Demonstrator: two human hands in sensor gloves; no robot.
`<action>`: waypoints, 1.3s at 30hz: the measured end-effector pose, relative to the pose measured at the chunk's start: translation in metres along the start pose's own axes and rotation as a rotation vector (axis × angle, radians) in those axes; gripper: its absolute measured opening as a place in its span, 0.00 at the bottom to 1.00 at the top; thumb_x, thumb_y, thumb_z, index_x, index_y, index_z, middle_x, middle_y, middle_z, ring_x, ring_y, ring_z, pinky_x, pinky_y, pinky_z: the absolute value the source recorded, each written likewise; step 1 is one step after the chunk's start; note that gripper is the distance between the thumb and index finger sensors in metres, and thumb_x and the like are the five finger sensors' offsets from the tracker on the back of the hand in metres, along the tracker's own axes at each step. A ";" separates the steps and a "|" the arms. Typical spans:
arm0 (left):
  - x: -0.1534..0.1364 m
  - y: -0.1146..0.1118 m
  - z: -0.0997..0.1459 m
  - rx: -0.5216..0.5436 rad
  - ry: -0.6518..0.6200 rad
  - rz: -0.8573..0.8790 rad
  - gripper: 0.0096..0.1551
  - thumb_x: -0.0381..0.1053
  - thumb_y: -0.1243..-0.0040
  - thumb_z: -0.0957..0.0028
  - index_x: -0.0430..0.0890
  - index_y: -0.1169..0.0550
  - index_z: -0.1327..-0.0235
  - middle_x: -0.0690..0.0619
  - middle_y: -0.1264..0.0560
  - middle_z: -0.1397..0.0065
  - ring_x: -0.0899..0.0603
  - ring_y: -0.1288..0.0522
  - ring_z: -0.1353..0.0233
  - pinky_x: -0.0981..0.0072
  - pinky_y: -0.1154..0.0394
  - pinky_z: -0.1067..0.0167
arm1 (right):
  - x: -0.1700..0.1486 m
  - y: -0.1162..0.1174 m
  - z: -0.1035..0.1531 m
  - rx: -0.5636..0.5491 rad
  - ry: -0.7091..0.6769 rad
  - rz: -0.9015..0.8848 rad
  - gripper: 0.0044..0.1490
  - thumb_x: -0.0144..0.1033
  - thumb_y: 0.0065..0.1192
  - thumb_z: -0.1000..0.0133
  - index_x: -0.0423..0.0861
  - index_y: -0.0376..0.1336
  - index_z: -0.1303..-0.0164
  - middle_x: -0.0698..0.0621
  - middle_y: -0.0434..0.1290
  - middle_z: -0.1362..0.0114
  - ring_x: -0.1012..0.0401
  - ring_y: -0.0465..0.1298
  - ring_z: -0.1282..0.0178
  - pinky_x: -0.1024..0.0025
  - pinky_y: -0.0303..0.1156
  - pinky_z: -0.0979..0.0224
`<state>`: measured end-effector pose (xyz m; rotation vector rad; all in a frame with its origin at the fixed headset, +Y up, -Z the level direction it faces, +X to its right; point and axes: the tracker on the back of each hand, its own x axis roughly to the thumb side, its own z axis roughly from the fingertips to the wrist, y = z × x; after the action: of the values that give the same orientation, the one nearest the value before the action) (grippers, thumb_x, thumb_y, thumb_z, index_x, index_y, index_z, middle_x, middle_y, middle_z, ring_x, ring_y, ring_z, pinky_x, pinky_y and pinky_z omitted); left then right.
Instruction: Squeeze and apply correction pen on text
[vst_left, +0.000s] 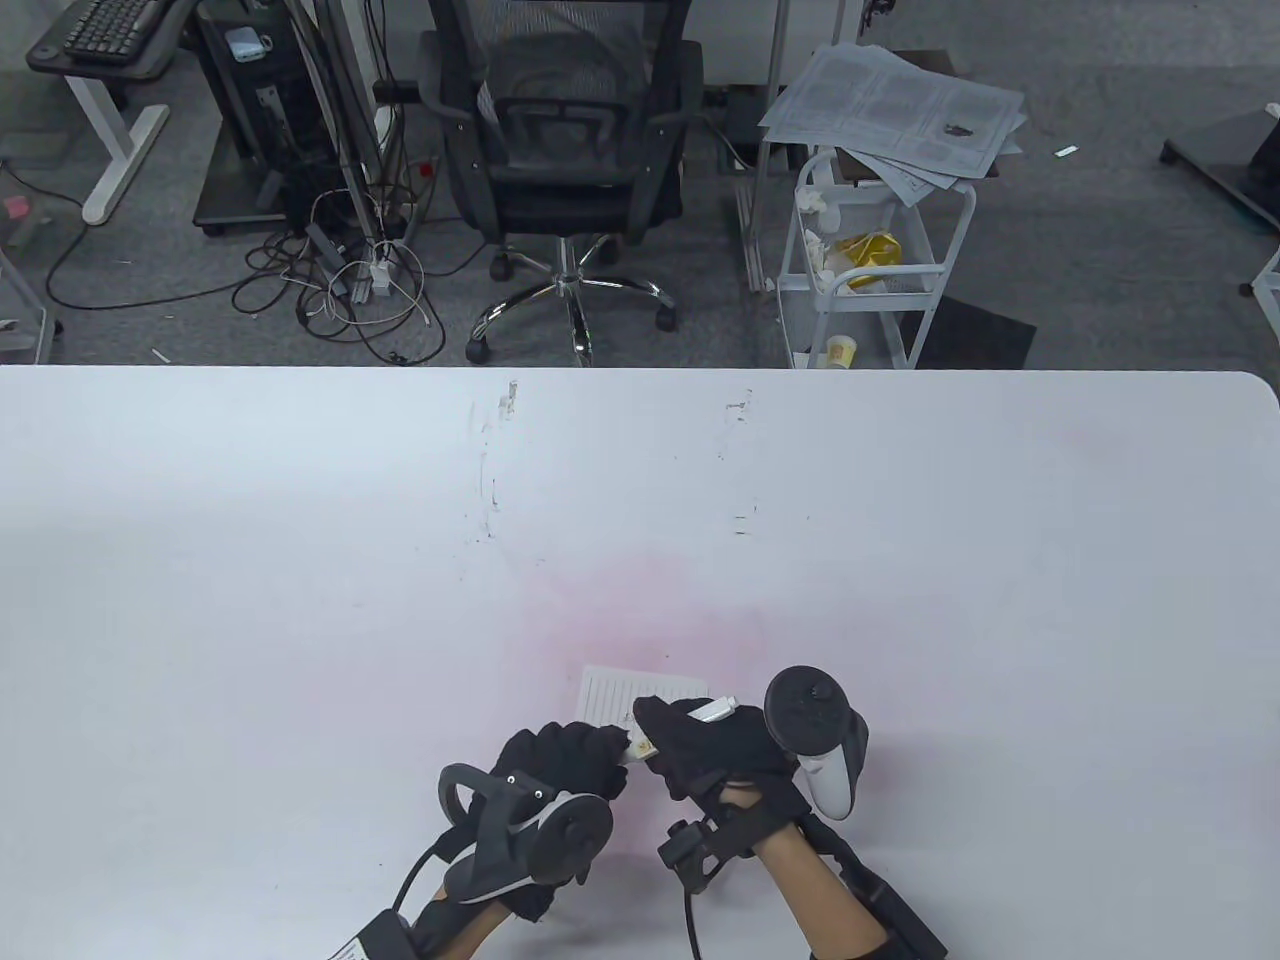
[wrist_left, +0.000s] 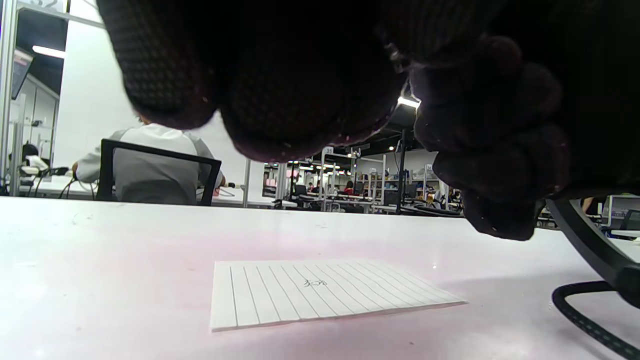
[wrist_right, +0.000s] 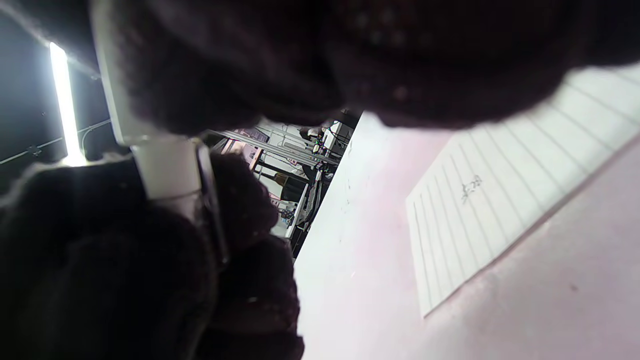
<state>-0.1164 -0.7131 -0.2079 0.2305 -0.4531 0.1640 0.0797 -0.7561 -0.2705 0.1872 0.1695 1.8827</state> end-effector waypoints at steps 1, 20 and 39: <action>-0.002 0.000 -0.001 -0.009 0.002 0.014 0.25 0.54 0.44 0.59 0.50 0.22 0.48 0.53 0.15 0.54 0.51 0.14 0.59 0.59 0.16 0.51 | 0.001 0.000 0.000 -0.002 -0.009 -0.001 0.29 0.62 0.60 0.52 0.46 0.79 0.82 0.54 0.81 0.74 0.58 0.82 0.82 0.53 0.79 0.65; -0.145 -0.007 0.018 -0.213 0.579 -0.370 0.25 0.57 0.34 0.61 0.51 0.18 0.51 0.52 0.14 0.53 0.48 0.13 0.56 0.56 0.17 0.49 | -0.006 -0.065 0.011 -0.324 -0.057 0.089 0.29 0.61 0.61 0.52 0.46 0.78 0.83 0.53 0.80 0.74 0.57 0.81 0.82 0.52 0.78 0.65; -0.158 -0.021 0.019 -0.404 0.652 -0.386 0.26 0.59 0.32 0.63 0.55 0.18 0.50 0.53 0.16 0.47 0.46 0.15 0.49 0.53 0.20 0.42 | -0.006 -0.063 0.011 -0.314 -0.029 0.130 0.29 0.62 0.61 0.52 0.46 0.78 0.82 0.53 0.80 0.74 0.57 0.82 0.82 0.52 0.78 0.65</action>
<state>-0.2596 -0.7544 -0.2662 -0.1390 0.2141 -0.2304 0.1423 -0.7417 -0.2728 0.0105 -0.1620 2.0067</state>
